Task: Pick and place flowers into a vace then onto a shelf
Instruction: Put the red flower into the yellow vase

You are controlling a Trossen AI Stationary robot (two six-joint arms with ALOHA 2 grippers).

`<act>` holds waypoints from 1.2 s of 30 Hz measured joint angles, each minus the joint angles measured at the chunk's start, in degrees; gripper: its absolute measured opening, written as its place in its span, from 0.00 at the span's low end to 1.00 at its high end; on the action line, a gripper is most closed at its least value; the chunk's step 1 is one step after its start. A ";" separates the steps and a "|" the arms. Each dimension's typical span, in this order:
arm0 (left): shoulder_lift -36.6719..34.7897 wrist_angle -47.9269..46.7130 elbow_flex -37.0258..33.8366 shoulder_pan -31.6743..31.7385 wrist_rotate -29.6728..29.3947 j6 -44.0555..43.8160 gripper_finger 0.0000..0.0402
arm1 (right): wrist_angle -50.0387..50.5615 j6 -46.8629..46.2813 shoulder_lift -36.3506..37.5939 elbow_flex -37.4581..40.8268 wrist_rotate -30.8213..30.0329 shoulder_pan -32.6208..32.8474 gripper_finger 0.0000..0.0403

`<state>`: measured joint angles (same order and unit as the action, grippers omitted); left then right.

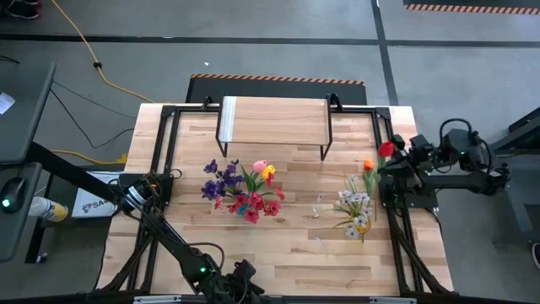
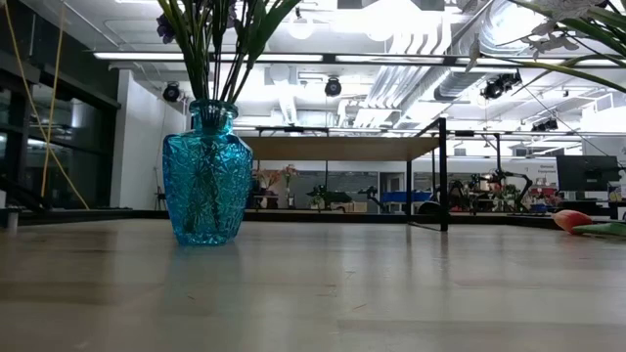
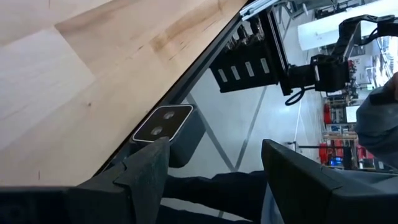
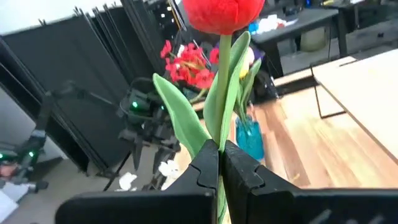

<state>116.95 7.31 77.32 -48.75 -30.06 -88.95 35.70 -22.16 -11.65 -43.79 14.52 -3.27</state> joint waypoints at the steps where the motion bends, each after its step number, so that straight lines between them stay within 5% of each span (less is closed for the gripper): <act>1: 0.00 0.00 0.00 0.00 0.00 0.05 0.71 | -0.44 -0.05 0.27 0.00 -0.16 0.00 0.00; 19: 0.00 0.00 0.00 0.00 0.02 0.07 0.71 | -7.30 1.21 3.52 8.14 -2.81 0.00 0.00; 36: 0.00 0.02 0.00 0.00 -0.04 -0.06 0.71 | -3.49 1.62 8.64 10.95 -4.04 0.00 0.00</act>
<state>116.95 7.33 77.32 -48.75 -30.11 -89.01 32.21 -20.53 -3.01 -32.84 10.49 -3.27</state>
